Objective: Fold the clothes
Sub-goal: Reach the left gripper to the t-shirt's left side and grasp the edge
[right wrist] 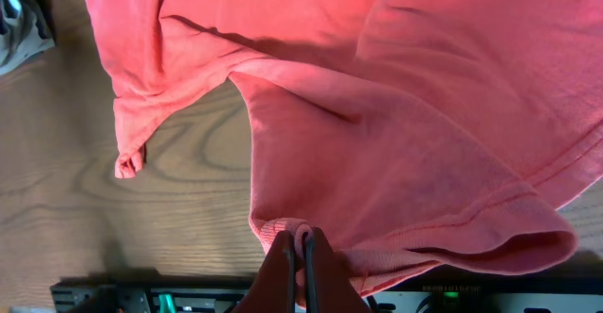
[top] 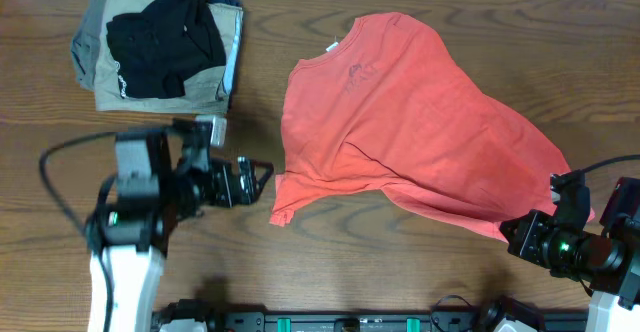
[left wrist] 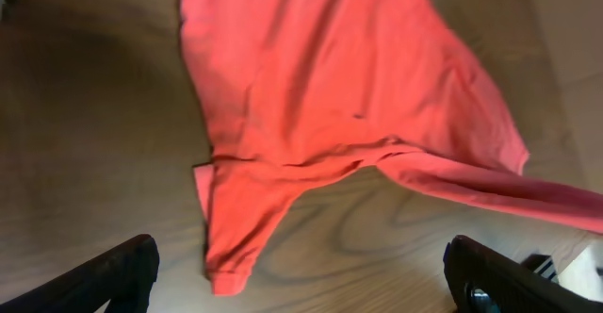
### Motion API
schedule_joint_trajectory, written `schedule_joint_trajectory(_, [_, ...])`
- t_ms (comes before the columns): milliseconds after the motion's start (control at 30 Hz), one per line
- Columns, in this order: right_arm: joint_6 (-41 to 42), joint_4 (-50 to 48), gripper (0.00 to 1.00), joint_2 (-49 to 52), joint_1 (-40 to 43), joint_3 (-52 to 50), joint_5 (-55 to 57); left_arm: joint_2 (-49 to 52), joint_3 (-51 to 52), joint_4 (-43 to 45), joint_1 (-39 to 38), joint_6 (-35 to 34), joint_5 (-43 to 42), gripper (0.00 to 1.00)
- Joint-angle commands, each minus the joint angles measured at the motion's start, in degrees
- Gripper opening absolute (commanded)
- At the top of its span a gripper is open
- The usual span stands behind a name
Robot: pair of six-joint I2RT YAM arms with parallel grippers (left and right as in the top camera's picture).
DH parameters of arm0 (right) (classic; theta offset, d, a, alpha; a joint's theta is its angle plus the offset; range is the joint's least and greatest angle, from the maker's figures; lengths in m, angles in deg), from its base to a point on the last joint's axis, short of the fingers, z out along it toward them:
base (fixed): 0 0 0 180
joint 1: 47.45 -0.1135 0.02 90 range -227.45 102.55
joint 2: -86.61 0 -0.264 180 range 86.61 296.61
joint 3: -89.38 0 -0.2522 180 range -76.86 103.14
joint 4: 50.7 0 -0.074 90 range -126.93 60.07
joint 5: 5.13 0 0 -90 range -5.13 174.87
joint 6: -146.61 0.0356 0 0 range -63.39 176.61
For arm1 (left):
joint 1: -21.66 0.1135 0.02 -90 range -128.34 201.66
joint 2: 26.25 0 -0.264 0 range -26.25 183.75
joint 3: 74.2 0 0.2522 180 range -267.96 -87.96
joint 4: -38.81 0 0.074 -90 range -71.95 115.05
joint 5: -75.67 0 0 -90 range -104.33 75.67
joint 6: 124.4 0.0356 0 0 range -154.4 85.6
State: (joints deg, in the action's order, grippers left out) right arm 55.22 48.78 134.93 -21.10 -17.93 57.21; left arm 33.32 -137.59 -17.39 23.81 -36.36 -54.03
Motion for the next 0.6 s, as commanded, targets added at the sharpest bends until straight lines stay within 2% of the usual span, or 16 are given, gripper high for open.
schedule_joint_trajectory(0, [-1.07, -0.04, 0.01, -0.20, 0.20, 0.26, -1.27, 5.11, -0.70, -0.85, 0.13, -3.82, 1.11, 0.98])
schedule_joint_trajectory(67, [-1.09, -0.07, 0.01, -0.20, 0.20, 0.26, -1.27, 8.59, -0.70, -0.96, 0.13, -6.73, 1.16, 0.98])
schedule_joint_trajectory(133, [-1.11, -0.26, 0.01, -0.20, 0.20, 0.26, -1.27, 11.69, -0.70, -0.37, 0.13, -6.71, 2.16, 0.98])
schedule_joint_trajectory(267, [-1.70, -0.63, 0.01, -0.20, 0.20, 0.26, -1.27, 18.29, -0.70, 0.26, 0.13, -6.97, 10.05, 0.98])
schedule_joint_trajectory(567, [-1.68, -1.40, 0.01, -0.20, 0.22, 0.26, -1.29, 31.76, -0.70, 0.96, -3.50, -8.92, 19.32, 0.98])
